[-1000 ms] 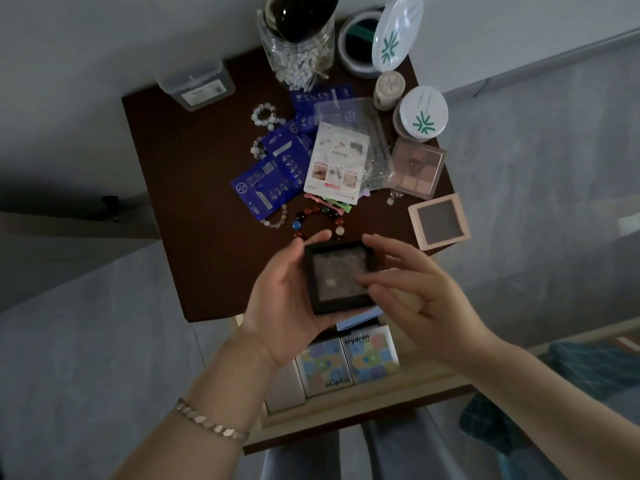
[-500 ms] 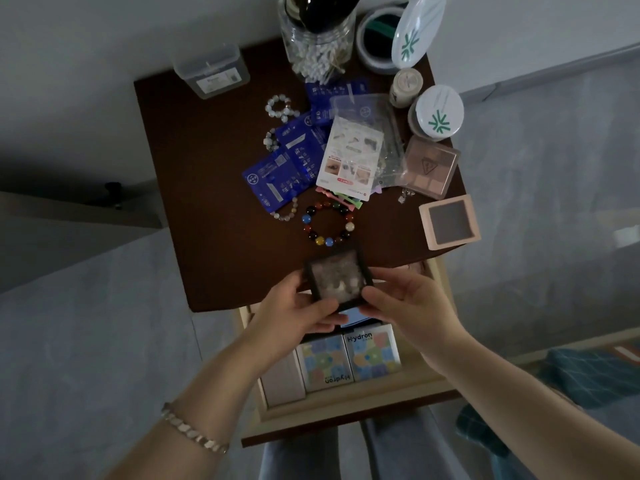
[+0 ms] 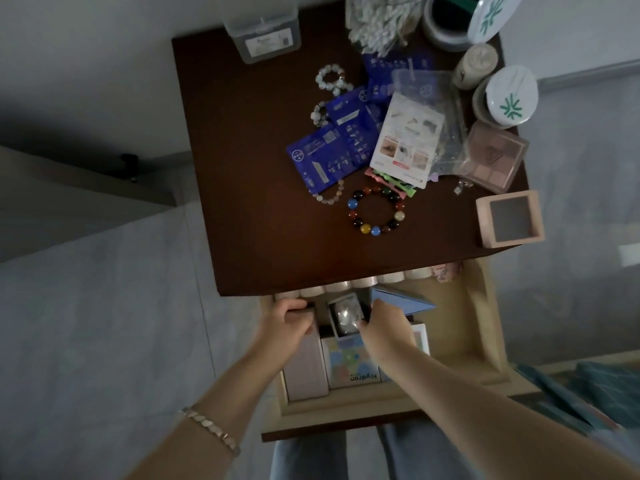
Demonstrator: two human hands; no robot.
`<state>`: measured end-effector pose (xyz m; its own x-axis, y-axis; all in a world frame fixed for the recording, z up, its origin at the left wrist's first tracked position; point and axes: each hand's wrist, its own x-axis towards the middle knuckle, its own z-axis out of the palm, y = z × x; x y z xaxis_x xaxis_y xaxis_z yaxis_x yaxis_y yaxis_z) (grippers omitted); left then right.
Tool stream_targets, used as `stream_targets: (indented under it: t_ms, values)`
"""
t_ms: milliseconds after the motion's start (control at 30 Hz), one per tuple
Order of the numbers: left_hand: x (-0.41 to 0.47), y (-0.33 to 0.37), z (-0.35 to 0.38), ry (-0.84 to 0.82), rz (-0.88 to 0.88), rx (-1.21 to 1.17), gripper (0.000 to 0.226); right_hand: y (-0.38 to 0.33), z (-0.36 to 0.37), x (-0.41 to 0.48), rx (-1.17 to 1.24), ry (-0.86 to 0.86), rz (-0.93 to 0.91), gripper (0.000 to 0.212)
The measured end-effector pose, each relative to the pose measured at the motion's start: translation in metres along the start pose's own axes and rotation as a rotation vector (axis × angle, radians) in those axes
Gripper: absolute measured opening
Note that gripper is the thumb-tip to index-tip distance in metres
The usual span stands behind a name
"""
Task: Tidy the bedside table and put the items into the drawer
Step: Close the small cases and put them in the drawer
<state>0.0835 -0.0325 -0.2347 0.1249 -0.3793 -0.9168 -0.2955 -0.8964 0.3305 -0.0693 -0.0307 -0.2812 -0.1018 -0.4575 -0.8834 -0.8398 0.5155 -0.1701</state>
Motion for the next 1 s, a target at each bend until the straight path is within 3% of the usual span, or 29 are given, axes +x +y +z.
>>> stream_targets:
  t_ms: [200,300,467,600,700,867,933,1000]
  values:
    - [0.004,-0.01,-0.019,0.042,0.035,-0.034,0.013,-0.014,0.04,0.018,0.051,0.069,0.041,0.011]
    - [0.004,-0.013,-0.026,0.033,0.039,-0.044,0.012,-0.015,0.046,0.021,-0.097,0.069,0.008,0.006]
    - [0.004,-0.004,-0.024,0.014,0.049,-0.032,0.014,-0.019,0.046,0.026,-0.155,-0.132,-0.068,0.041]
    - [0.006,0.012,-0.018,-0.001,0.059,-0.031,0.014,-0.011,0.034,0.029,-0.225,-0.311,-0.112,0.046]
    - [0.007,0.025,-0.011,0.002,0.084,-0.025,0.016,-0.01,0.033,0.032,-0.182,-0.314,-0.093,0.041]
    - [0.01,0.04,-0.005,0.011,0.142,-0.03,0.018,-0.013,0.038,0.035,0.061,-0.269,0.068,0.053]
    - [0.012,0.041,-0.004,0.006,0.16,-0.02,0.021,-0.007,0.042,0.032,0.008,-0.286,0.02,0.063]
    - [0.012,0.039,-0.005,0.008,0.163,-0.028,0.023,-0.003,0.043,0.033,-0.025,-0.272,-0.051,0.06]
